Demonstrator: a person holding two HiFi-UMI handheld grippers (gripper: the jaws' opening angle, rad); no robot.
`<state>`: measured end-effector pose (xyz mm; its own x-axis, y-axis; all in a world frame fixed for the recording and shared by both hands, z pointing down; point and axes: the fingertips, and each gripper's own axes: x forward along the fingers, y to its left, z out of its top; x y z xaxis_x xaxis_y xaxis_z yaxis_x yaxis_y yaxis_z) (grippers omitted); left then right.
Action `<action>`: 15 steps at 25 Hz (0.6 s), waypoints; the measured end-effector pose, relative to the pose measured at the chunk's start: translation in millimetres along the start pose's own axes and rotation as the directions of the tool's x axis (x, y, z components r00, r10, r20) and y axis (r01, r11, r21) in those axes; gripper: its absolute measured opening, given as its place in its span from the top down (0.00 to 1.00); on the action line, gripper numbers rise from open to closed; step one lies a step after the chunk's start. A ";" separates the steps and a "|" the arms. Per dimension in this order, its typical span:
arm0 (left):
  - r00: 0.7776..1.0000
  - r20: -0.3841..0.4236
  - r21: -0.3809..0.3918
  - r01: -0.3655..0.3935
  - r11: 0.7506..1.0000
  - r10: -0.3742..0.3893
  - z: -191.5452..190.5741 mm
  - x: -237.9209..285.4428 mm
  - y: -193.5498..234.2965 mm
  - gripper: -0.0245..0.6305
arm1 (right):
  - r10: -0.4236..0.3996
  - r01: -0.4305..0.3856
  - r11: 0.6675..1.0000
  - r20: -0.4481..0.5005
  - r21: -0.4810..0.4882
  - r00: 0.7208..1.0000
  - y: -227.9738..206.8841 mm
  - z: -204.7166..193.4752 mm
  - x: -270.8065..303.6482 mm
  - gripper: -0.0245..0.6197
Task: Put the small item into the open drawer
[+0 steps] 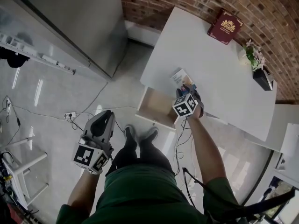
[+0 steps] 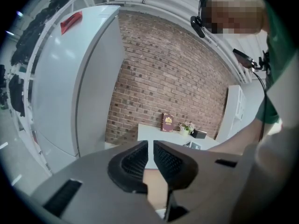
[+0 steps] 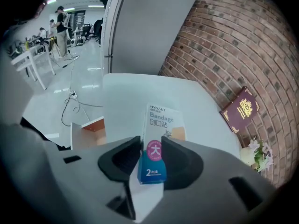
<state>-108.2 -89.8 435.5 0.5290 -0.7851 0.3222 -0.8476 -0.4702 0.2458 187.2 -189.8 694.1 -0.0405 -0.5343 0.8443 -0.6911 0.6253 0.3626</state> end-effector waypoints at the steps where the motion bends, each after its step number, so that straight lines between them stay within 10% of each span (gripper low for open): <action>1: 1.000 0.000 -0.003 0.005 1.000 -0.005 -0.7 0.1 -0.5 0.94 | -0.002 0.002 1.000 -0.003 -0.009 1.000 0.4 -0.3 -0.3 0.74; 15: 0.999 -0.012 -0.057 0.050 0.997 -0.051 -9.0 -2.6 12.6 0.94 | -0.088 0.088 0.994 0.004 -0.063 0.996 -3.5 -4.6 -33.2 0.93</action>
<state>-120.0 -90.0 446.0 0.5718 -0.7552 0.3206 -0.8164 -0.4852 0.3131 194.2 -171.6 666.7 0.0179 -0.5897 0.8074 -0.6450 0.6103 0.4600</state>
